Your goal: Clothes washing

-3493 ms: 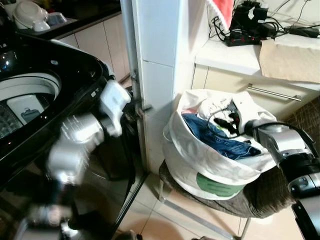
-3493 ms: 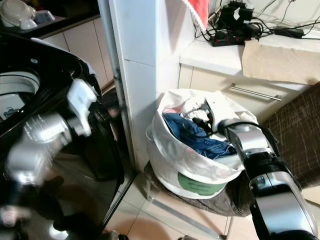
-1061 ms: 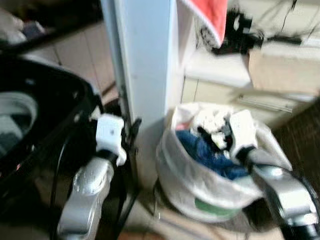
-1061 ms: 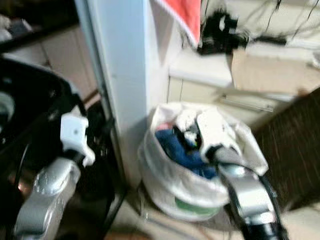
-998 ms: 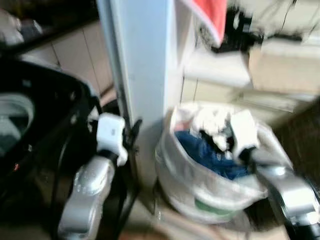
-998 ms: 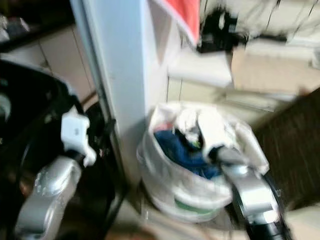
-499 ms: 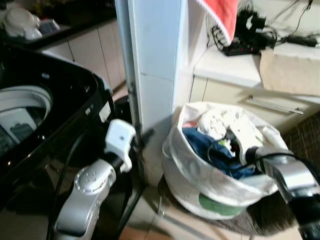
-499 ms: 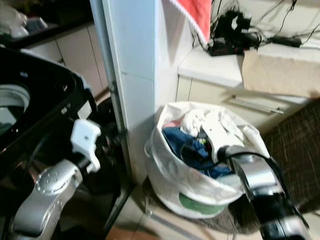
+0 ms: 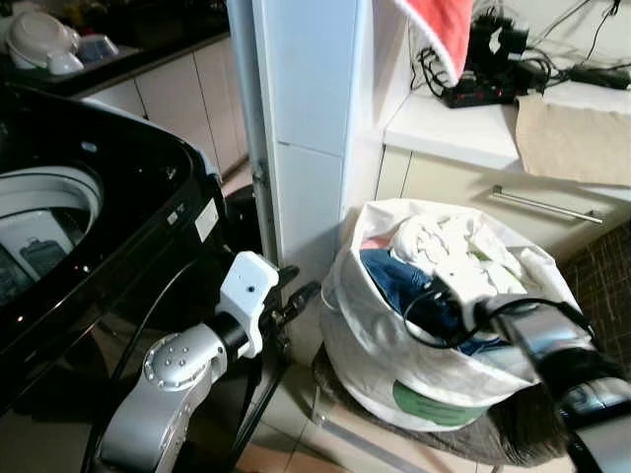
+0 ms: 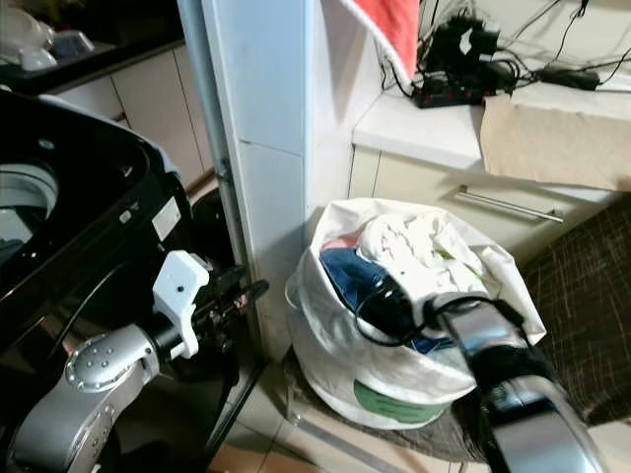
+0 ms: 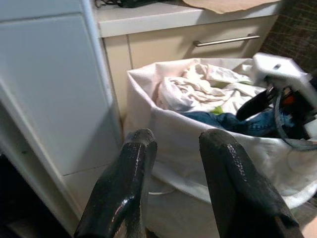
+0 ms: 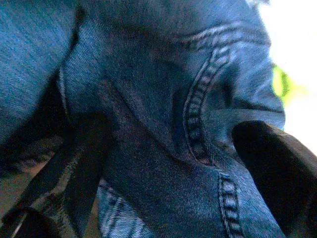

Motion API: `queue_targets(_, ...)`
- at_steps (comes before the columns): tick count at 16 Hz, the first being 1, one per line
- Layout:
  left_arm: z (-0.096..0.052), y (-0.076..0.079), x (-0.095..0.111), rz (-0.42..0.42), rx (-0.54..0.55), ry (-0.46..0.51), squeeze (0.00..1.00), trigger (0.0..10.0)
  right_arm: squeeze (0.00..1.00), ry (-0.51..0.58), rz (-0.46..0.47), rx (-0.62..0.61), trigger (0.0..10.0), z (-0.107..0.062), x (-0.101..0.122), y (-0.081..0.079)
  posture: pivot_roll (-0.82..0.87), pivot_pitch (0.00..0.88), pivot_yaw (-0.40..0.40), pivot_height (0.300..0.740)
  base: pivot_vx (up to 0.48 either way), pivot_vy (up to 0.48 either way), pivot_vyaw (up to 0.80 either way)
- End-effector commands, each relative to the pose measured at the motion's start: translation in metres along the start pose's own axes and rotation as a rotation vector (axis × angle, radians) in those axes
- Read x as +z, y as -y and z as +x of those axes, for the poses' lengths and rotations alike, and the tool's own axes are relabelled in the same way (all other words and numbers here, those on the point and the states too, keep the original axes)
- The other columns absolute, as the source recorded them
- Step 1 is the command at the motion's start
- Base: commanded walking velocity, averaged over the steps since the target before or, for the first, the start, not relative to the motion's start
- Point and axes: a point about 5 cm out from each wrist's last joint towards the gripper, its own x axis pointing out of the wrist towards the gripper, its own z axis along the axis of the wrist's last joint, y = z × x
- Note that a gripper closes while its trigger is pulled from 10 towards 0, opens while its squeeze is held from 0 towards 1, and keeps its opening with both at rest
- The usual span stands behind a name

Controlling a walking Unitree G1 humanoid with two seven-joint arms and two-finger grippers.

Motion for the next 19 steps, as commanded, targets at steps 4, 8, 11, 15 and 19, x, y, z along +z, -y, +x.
queue_targets(4,-0.004,0.009,0.005,-0.008,-0.087,0.005,0.00,10.0,0.00,-0.052,-0.067,-0.049,10.0,0.007,-0.009,0.001,0.00,0.024,0.029,0.740,0.000,0.000,0.00)
queue_targets(8,-0.011,0.024,0.008,-0.043,-0.237,0.020,0.00,10.0,0.00,-0.092,-0.094,-0.030,0.0,0.010,-0.018,-0.003,0.01,0.022,0.029,0.740,0.000,0.000,0.00)
queue_targets(11,-0.012,0.026,0.008,-0.047,-0.260,0.011,0.00,10.0,0.00,-0.081,-0.103,-0.035,0.0,0.008,-0.018,0.001,0.01,0.022,0.029,0.740,0.000,0.000,0.00)
queue_targets(15,-0.011,0.024,0.008,-0.047,-0.260,0.011,0.00,10.0,0.00,-0.068,-0.098,-0.039,0.0,0.007,-0.015,0.004,0.00,0.016,0.034,0.740,0.000,0.000,0.00)
queue_targets(19,-0.010,0.024,0.008,-0.047,-0.259,0.011,0.00,10.0,0.00,-0.053,-0.096,-0.042,0.0,0.005,-0.013,0.006,-0.01,0.010,0.034,0.740,0.000,0.000,0.00)
